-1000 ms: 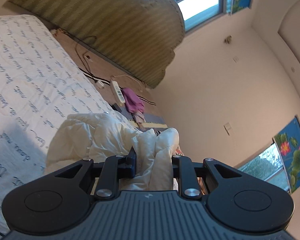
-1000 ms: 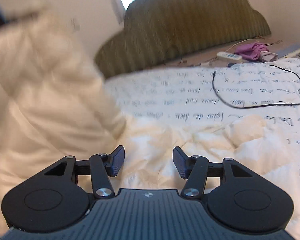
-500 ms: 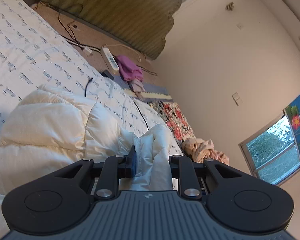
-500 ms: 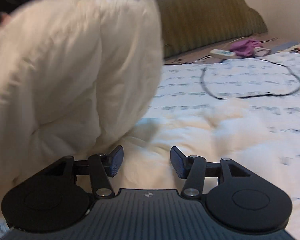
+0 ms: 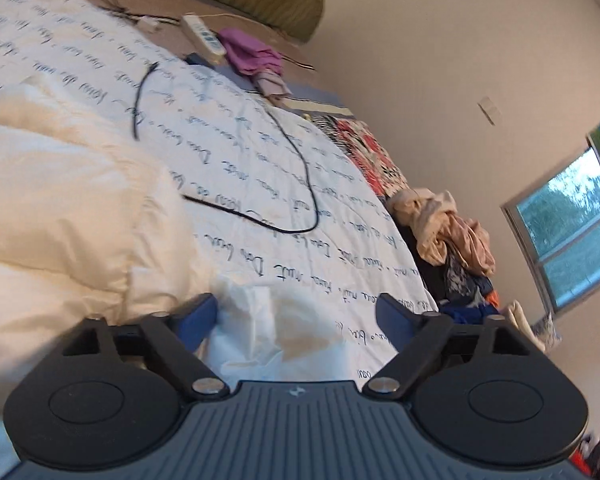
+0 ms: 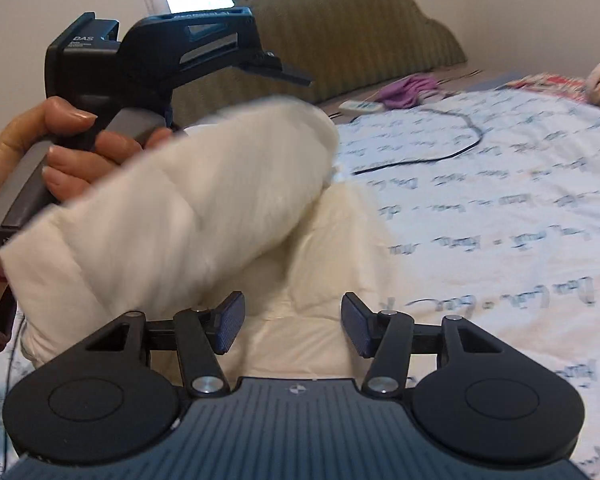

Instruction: Fold small clothes

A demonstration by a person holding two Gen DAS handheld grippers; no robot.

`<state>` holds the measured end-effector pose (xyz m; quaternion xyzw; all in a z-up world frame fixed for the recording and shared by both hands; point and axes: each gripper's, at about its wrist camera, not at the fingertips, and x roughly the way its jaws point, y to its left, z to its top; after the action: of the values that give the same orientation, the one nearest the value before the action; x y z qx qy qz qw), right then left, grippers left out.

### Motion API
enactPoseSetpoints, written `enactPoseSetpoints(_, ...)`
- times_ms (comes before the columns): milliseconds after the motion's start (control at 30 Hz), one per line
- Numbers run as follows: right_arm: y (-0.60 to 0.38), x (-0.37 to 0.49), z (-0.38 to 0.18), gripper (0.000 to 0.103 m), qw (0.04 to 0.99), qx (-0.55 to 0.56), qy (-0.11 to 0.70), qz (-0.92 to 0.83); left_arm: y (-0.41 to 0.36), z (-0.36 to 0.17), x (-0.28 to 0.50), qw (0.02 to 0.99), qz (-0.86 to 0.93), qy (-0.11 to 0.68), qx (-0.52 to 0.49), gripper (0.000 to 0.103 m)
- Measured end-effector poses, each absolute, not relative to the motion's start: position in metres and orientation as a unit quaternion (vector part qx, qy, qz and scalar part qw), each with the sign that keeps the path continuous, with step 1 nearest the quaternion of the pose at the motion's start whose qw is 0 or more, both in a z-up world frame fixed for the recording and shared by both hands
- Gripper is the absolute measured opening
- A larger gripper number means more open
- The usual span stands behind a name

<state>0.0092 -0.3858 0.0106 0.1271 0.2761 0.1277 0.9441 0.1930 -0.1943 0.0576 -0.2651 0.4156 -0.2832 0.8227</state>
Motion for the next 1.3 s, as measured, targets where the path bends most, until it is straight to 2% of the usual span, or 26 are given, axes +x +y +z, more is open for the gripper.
enactPoseSetpoints(200, -0.406, -0.016, 0.030, 0.064, 0.965, 0.114, 0.233, 0.040, -0.179, 0.092, 0.183, 0.839, -0.298, 0.373, -0.259, 0.089)
enactPoseSetpoints(333, -0.428, -0.029, 0.047, 0.071, 0.967, 0.186, 0.176, 0.015, -0.150, 0.124, 0.169, 0.861, -0.296, 0.321, -0.260, 0.096)
enactPoseSetpoints(433, -0.430, -0.032, 0.065, 0.079, 0.959, 0.232, 0.139, 0.081, -0.130, 0.135, 0.151, 0.886, -0.275, 0.290, -0.235, 0.097)
enactPoseSetpoints(533, -0.413, -0.021, 0.082, 0.094, 0.949, 0.240, 0.132, 0.157, -0.115, 0.131, 0.129, 0.912, -0.238, 0.277, -0.188, 0.097)
enactPoseSetpoints(567, -0.406, -0.016, 0.086, 0.101, 0.944, 0.240, 0.132, 0.184, -0.111, 0.127, 0.122, 0.918, -0.228, 0.271, -0.178, 0.097)
enactPoseSetpoints(600, -0.398, -0.009, 0.090, 0.103, 0.938, 0.235, 0.139, 0.215, -0.106, 0.123, 0.115, 0.923, -0.219, 0.266, -0.172, 0.097)
enactPoseSetpoints(767, -0.365, 0.048, 0.084, 0.102, 0.919, 0.178, 0.239, 0.256, -0.083, 0.104, 0.091, 0.937, -0.177, 0.256, -0.160, 0.097)
enactPoseSetpoints(833, -0.356, 0.068, 0.069, 0.075, 0.913, 0.159, 0.283, 0.247, -0.083, 0.099, 0.087, 0.942, -0.166, 0.258, -0.137, 0.097)
enactPoseSetpoints(867, -0.354, 0.073, 0.063, 0.047, 0.914, 0.148, 0.291, 0.242, -0.084, 0.097, 0.086, 0.944, -0.164, 0.260, -0.124, 0.097)
enactPoseSetpoints(900, -0.353, 0.074, 0.059, 0.041, 0.918, 0.136, 0.292, 0.233, -0.087, 0.095, 0.085, 0.945, -0.164, 0.260, -0.110, 0.097)
enactPoseSetpoints(1000, -0.362, 0.076, 0.054, 0.032, 0.929, 0.132, 0.279, 0.202, -0.098, 0.087, 0.083, 0.949, -0.169, 0.255, -0.071, 0.097)
enactPoseSetpoints(1167, -0.383, 0.079, 0.024, 0.032, 0.930, 0.152, 0.293, 0.165, -0.122, 0.055, 0.091, 0.943, -0.169, 0.288, -0.016, 0.097)
enactPoseSetpoints(1233, -0.388, 0.078, 0.011, 0.032, 0.927, 0.161, 0.300, 0.158, -0.131, 0.043, 0.089, 0.946, -0.157, 0.283, 0.010, 0.103)
enactPoseSetpoints(1300, -0.392, 0.076, 0.004, 0.033, 0.925, 0.170, 0.303, 0.155, -0.139, 0.034, 0.085, 0.947, -0.152, 0.280, 0.033, 0.103)
